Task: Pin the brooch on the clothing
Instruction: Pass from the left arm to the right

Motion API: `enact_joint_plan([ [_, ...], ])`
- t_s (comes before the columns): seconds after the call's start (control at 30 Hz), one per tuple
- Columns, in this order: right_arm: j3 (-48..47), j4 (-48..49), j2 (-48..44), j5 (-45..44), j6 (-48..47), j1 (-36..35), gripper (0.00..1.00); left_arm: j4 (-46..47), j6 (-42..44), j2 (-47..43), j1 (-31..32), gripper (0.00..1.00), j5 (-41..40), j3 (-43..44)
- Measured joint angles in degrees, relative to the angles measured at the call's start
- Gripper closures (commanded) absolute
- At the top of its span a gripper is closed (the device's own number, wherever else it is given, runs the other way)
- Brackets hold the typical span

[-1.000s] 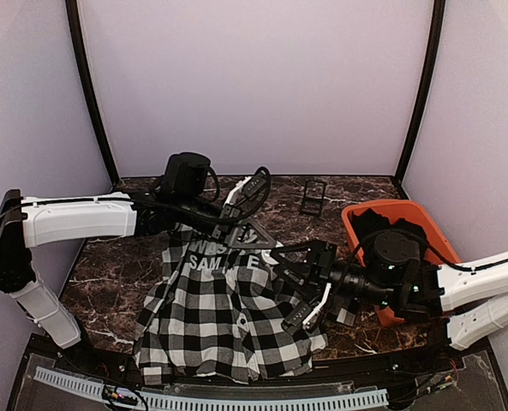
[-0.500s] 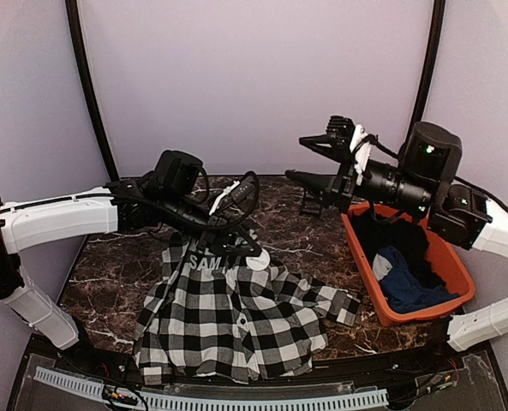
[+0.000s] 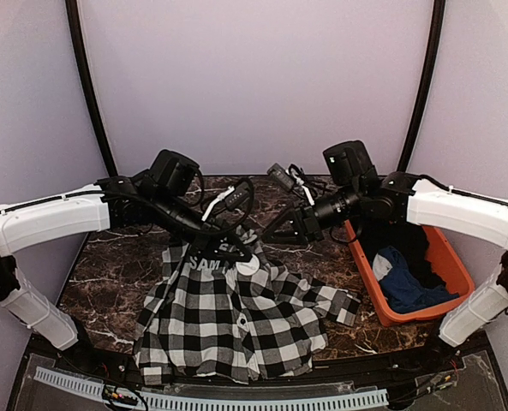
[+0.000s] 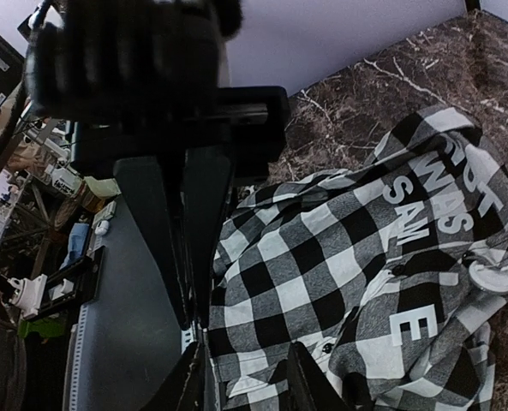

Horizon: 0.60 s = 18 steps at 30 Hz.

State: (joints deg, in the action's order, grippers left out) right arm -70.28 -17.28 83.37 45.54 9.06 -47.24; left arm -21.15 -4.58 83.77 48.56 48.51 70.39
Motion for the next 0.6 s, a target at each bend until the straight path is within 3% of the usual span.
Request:
enact_joint_plan([
  [0.3,-0.1,-1.3,1.9,6.4,1.9,-0.4,0.73,-0.5,1.1,0.0,0.0,0.99,-0.7,0.0],
  [0.6,-0.2,-2.9,2.1,5.4,-2.6,-4.2,0.74,-0.9,1.4,0.0,0.0,0.99,-1.0,0.0],
])
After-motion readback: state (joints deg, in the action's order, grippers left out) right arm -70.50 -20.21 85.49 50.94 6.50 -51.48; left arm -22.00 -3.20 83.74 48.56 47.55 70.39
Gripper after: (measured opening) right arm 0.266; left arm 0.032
